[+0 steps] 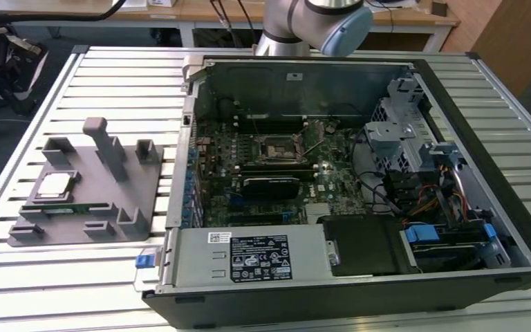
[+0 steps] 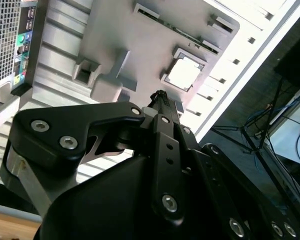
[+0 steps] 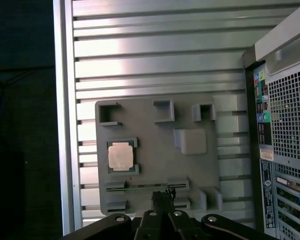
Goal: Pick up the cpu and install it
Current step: 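Reach for the cpu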
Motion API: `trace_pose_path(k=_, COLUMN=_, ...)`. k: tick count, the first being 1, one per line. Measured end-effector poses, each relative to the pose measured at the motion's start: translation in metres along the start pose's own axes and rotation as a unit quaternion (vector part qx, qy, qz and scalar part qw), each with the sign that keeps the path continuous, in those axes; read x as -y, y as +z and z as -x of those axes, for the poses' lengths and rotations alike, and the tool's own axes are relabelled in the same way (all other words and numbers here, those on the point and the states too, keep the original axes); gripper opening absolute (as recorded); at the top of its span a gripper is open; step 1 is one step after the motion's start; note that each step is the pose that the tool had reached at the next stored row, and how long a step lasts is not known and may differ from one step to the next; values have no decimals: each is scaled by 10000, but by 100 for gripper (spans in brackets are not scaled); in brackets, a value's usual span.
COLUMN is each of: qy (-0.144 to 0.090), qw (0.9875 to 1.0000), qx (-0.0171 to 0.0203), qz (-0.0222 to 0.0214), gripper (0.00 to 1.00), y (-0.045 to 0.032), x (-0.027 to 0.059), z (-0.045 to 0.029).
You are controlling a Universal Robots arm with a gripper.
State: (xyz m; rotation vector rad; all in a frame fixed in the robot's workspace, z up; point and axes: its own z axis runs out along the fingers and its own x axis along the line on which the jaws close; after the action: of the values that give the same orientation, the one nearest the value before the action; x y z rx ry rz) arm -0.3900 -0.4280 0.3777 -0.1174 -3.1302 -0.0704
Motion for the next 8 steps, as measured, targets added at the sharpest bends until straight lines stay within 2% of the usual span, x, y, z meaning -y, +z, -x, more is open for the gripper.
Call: trace_pose_path(k=8, qy=-86, qw=10000, qx=-7, qz=-1, gripper=11, y=44, x=14, z=-200)
